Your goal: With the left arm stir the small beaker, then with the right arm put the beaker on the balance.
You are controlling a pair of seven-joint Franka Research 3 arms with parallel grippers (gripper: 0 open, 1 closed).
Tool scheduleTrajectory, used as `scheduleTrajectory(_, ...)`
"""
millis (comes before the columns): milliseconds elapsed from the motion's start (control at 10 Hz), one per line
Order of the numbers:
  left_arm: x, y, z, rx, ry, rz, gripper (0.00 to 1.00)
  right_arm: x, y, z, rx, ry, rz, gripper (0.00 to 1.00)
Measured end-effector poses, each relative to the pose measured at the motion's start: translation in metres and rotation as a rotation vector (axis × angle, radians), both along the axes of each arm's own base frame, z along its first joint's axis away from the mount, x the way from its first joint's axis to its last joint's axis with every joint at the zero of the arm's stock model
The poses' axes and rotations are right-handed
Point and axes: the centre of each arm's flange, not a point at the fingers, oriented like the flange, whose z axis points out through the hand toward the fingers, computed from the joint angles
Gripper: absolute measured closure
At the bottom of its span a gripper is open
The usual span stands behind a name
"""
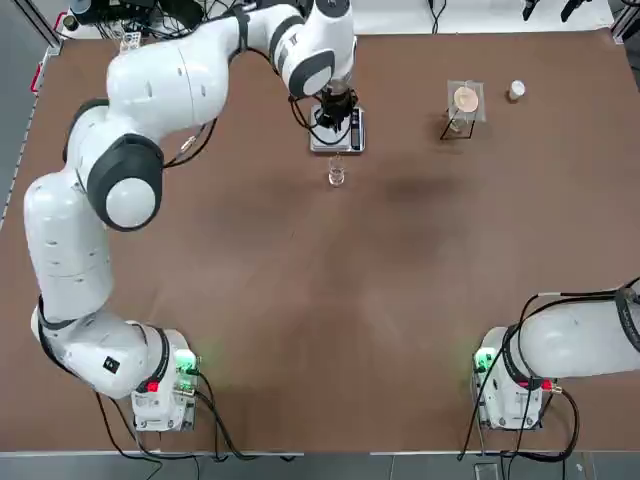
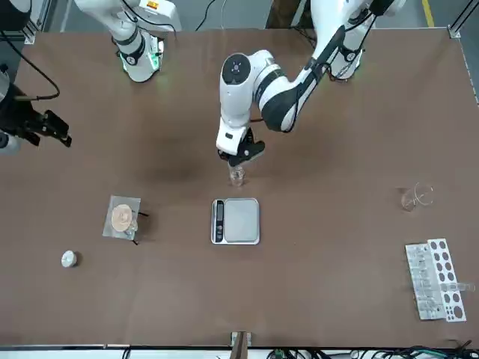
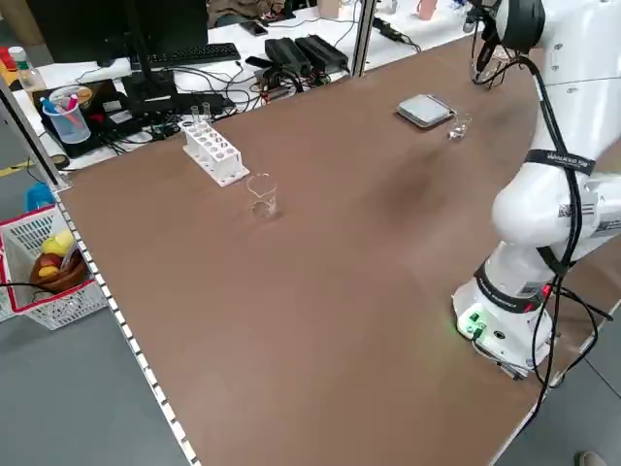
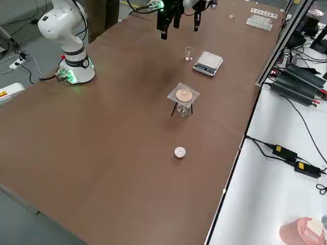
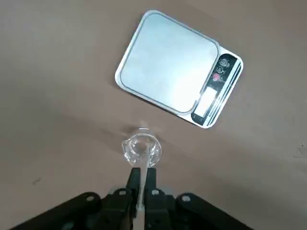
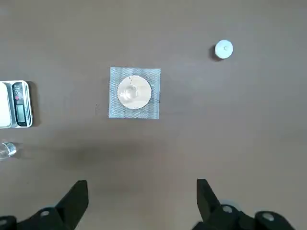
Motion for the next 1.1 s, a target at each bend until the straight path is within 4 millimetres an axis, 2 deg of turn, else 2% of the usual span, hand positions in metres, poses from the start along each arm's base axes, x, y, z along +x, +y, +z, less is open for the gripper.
scheduleTrajectory(200,0.018,0.033,0.041,-0.004,0.017,-0.012,0.93,0.000,0.000,0.000,0.003,0.004,0.000,0.00)
scheduleTrajectory(300,0.034,0.062,0.058,0.003,0.028,-0.030,0.93,0.000,0.000,0.000,0.007,0.004,-0.001,0.00)
scheduleTrajectory(500,0.069,0.137,0.069,0.009,0.051,-0.071,0.93,0.000,0.001,0.000,0.013,0.004,-0.001,0.00)
scheduleTrajectory(600,0.086,0.182,0.069,0.009,0.067,-0.085,0.93,-0.001,0.001,0.000,0.013,0.006,-0.001,0.00)
scheduleTrajectory(800,0.114,0.294,0.073,0.008,0.088,-0.122,0.93,-0.001,0.000,-0.001,0.014,0.009,-0.003,0.00)
scheduleTrajectory(1000,0.132,0.421,0.080,-0.007,0.103,-0.147,0.93,-0.001,-0.001,0.000,0.015,0.009,-0.004,0.00)
scheduleTrajectory(1100,0.136,0.492,0.082,-0.016,0.104,-0.157,0.93,-0.001,-0.002,0.000,0.015,0.007,-0.006,0.00)
